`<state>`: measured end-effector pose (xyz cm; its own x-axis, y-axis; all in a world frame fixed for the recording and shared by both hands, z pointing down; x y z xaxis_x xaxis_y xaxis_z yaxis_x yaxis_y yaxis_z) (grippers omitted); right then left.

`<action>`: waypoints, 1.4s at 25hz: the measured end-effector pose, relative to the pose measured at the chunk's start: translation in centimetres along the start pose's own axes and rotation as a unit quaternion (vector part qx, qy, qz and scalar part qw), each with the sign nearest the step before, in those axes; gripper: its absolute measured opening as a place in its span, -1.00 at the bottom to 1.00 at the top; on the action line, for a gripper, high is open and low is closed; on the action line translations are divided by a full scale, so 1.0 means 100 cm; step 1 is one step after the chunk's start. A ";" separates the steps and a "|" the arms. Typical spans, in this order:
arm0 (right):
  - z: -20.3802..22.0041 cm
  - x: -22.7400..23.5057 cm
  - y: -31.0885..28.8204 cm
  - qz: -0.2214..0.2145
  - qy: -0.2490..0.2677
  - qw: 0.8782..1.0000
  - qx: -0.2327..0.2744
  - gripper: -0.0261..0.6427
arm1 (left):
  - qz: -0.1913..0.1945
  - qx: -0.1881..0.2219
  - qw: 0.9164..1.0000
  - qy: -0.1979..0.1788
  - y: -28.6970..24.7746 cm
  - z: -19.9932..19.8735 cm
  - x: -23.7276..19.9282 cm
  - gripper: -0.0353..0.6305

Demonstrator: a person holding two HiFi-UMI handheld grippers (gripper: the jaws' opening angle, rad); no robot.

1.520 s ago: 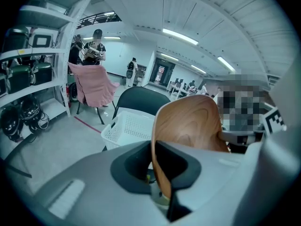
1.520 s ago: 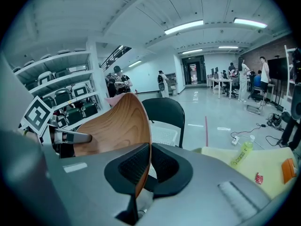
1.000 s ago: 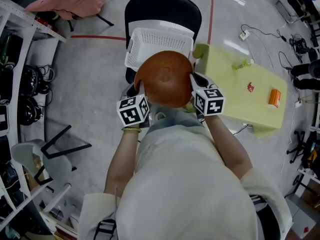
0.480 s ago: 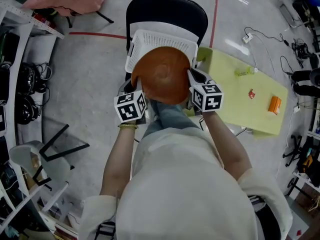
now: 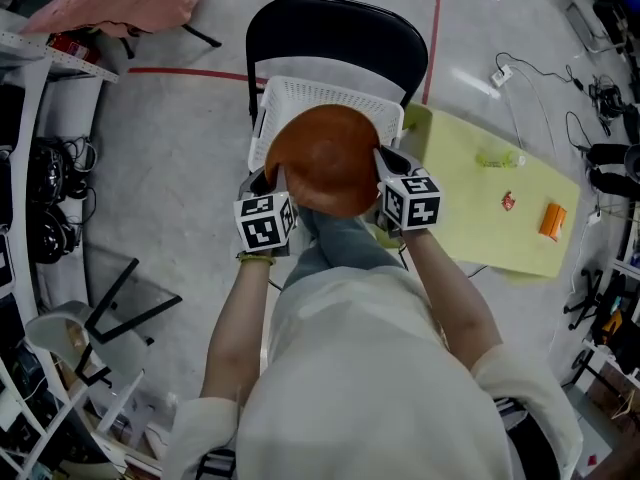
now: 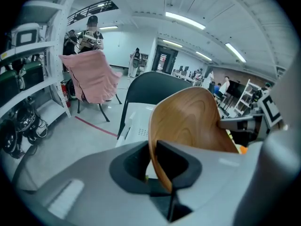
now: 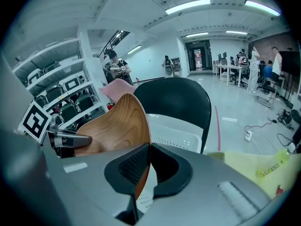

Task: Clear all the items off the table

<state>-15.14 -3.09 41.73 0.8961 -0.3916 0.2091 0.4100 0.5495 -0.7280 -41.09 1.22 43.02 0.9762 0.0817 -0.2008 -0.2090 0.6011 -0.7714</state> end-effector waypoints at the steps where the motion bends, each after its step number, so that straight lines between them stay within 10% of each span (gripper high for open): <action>1: -0.001 0.002 -0.006 0.000 -0.003 1.000 -0.004 -0.89 | -0.002 -0.005 1.000 -0.001 -0.007 -0.001 -0.002 -0.75; 35: 0.036 0.043 -0.143 0.047 -0.095 0.990 -0.089 -0.88 | -0.077 -0.148 0.984 -0.056 -0.152 -0.022 -0.029 -0.70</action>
<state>-16.56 -9.97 55.42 0.9516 -0.1903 0.2415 0.3020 0.4315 -0.8501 -40.93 -9.89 53.99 0.9944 0.1049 -0.0121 -0.0490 0.3563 -0.9331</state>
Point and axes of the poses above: the fingertips, and each gripper's own axes: y backward along the fingers, x to its right, z out of its underside, the point moved 8 cm from there along y, backward along the fingers, and after that the axes turned 4 degrees about -x, right-handed, at the moved point
